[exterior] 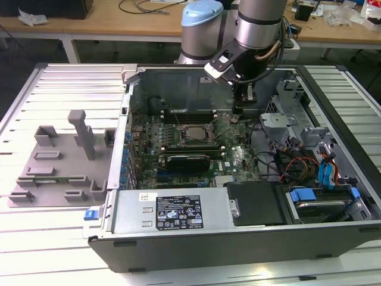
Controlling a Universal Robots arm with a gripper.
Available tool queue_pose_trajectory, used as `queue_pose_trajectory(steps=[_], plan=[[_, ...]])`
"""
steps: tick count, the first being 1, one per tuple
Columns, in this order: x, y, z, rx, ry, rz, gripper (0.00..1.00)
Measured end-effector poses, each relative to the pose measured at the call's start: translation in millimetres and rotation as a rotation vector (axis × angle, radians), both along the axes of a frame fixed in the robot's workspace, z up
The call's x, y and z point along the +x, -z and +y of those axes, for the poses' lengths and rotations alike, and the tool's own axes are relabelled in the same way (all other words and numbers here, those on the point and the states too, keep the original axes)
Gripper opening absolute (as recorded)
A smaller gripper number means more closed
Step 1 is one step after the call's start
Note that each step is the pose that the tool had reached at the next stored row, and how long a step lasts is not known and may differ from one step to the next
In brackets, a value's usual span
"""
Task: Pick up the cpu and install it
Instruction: 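Close the cpu cover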
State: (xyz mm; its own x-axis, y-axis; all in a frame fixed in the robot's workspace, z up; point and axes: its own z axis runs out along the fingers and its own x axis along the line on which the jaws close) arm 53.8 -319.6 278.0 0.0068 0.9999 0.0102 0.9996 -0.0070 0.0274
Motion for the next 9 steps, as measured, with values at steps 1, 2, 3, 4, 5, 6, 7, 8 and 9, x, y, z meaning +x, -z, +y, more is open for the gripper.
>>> queue_pose_trajectory(steps=[1,2,3,4,5,6,7,8,9], plan=[[0.1,3.3,0.0,-0.0002,0.0,0.0,0.11],[0.2,4.8,0.0,-0.0002,0.0,0.0,0.11],[0.4,7.3,0.0,-0.0001,0.0,0.0,0.11],[0.7,9.2,0.0,-0.0001,0.0,0.0001,0.11],[1.2,11.4,0.0,0.0,0.0,0.0,0.11],[3.2,12.9,0.0,-0.0001,0.0,0.0,0.11],[4.3,15.0,0.0,-0.0001,0.0,0.0,0.11],[4.4,16.7,0.0,0.0,0.0,0.0,0.11],[4.4,18.1,0.0,-0.0001,0.0,0.0,0.11]])
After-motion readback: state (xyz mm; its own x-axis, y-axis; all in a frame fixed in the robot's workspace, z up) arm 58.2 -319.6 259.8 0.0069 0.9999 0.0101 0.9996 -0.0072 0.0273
